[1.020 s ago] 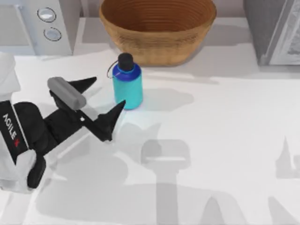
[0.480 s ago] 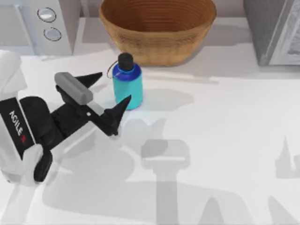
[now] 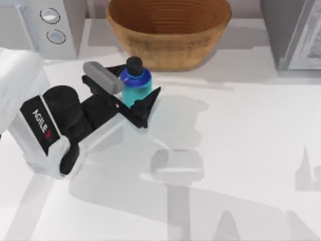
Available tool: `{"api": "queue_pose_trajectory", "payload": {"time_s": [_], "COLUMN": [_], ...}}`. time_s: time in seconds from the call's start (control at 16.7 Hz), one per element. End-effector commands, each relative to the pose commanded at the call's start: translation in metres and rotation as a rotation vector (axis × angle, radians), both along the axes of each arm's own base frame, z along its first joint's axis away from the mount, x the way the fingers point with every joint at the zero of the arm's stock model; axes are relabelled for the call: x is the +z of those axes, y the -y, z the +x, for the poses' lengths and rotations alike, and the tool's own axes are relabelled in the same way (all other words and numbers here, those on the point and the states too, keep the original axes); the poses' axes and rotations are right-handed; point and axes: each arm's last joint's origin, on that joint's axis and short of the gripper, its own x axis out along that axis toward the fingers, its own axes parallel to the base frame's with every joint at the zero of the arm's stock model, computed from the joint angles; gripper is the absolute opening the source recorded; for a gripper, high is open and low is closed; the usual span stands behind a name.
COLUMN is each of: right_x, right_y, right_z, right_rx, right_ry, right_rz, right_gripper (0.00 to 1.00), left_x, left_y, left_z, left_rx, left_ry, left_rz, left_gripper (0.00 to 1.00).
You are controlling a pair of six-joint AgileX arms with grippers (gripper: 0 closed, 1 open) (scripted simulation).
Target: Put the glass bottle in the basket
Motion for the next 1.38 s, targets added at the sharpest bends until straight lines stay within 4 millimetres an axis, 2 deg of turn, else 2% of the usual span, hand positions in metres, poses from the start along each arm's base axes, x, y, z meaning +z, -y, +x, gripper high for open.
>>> {"api": "queue_pose_trajectory", "payload": {"time_s": [0.18, 0.96, 1.38], "right_x": [0.0000, 0.0000, 0.0000], "right_y": [0.0000, 0.0000, 0.0000], "right_z": [0.0000, 0.0000, 0.0000], "right_rx": [0.000, 0.000, 0.000], "right_ry": [0.000, 0.000, 0.000], "right_rz": [0.000, 0.000, 0.000], "right_gripper": [1.00, 1.00, 1.00], "left_x": [0.0000, 0.0000, 0.0000], "left_y": [0.0000, 0.0000, 0.0000], "left_z": [0.0000, 0.0000, 0.0000], "left_rx": [0.000, 0.000, 0.000], "left_ry": [0.000, 0.000, 0.000], "left_rz": [0.000, 0.000, 0.000], "left_gripper": [1.00, 0.02, 0.00]}}
